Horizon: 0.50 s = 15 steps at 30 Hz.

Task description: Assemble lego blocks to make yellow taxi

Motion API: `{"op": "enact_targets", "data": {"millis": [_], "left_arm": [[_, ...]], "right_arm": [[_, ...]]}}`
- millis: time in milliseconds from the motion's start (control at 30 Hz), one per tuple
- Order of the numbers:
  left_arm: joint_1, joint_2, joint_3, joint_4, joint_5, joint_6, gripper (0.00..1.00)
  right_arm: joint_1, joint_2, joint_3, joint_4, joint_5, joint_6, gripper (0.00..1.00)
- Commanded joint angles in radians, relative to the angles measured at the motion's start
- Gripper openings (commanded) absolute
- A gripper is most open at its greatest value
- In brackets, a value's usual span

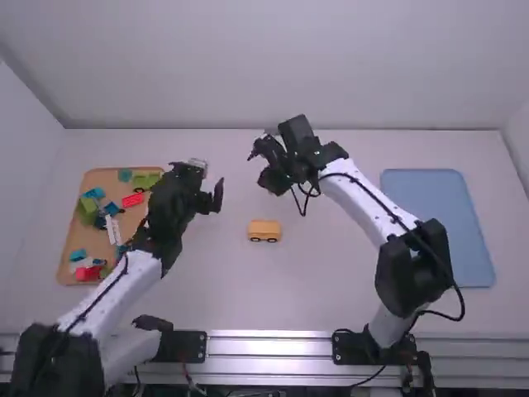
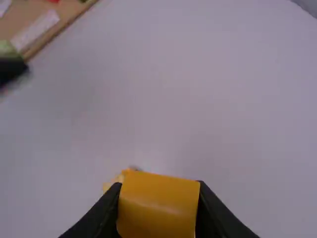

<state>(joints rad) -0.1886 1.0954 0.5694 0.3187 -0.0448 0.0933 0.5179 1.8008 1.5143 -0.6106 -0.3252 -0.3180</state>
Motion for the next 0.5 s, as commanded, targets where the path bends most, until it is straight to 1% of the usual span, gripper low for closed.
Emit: {"op": "enact_targets", "data": {"millis": [0, 67, 100, 167, 233, 300, 333, 400, 433, 467], "left_arm": [[0.012, -0.16, 0.005, -0.054, -0.106, -0.018, 0.99], [0.024, -0.275, 0.005, -0.135, -0.113, -0.024, 0.99], [0.039, -0.373, 0.005, -0.211, -0.153, -0.063, 0.99], [0.058, -0.481, 0.005, -0.3, -0.24, -0.129, 0.99], [0.07, -0.563, 0.005, -0.375, -0.3, -0.152, 0.99], [0.079, -0.672, 0.005, -0.468, -0.346, -0.15, 0.99], [0.076, -0.72, 0.005, -0.502, -0.365, -0.15, 0.99], [0.075, -0.763, 0.005, -0.533, -0.377, -0.15, 0.99], [0.075, -0.803, 0.005, -0.562, -0.394, -0.15, 0.99], [0.076, -0.814, 0.004, -0.57, -0.394, -0.15, 0.99]], "right_arm": [[0.032, 0.013, 0.029, -0.018, 0.011, -0.116, 0.16], [0.058, 0.028, 0.029, -0.013, 0.011, -0.144, 0.16], [0.082, 0.043, 0.031, 0.006, 0.008, -0.159, 0.15], [0.118, 0.071, 0.043, 0.032, 0.007, -0.167, 0.15], [0.151, 0.108, 0.075, 0.025, 0.012, -0.201, 0.14], [0.195, 0.182, 0.162, -0.037, 0.012, -0.248, 0.14], [0.219, 0.232, 0.225, -0.087, 0.012, -0.276, 0.14], [0.243, 0.29, 0.304, -0.151, 0.013, -0.312, 0.14], [0.271, 0.362, 0.397, -0.217, 0.031, -0.329, 0.13], [0.28, 0.387, 0.428, -0.239, 0.048, -0.336, 0.13]]}}
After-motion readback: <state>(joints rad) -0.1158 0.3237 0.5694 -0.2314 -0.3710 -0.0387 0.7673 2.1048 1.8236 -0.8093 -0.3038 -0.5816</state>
